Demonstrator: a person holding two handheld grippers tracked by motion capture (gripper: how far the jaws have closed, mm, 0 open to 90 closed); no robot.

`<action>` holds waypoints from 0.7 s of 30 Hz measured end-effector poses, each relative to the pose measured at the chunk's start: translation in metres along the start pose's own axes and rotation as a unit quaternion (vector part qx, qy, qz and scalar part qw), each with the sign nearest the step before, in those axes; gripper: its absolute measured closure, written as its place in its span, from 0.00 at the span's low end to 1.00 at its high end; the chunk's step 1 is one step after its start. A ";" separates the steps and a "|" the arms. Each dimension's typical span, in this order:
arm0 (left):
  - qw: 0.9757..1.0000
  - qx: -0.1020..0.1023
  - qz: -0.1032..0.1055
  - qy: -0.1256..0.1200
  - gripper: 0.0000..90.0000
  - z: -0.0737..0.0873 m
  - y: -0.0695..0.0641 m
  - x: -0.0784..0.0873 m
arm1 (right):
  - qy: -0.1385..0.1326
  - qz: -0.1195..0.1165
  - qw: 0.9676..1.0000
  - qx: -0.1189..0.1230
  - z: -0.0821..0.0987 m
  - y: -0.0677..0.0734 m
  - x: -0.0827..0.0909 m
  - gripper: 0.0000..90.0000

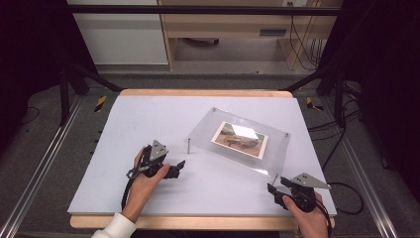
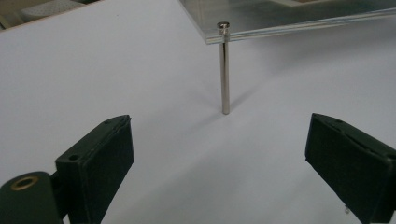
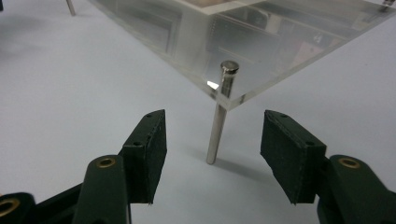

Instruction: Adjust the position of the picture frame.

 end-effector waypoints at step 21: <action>1.000 -0.008 0.001 -0.002 0.09 -0.002 -0.009 -0.001 | -0.012 0.006 1.000 -0.015 -0.001 -0.006 -0.016 0.76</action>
Point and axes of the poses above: each handheld gripper's, and its own axes: x roughly backward along the jaws, z roughly out of its underside, y roughly to its left, the point moved 2 cm from there along -x, roughly forward along the jaws, and after that the axes turned 14 degrees about x, right-handed, at the moved point
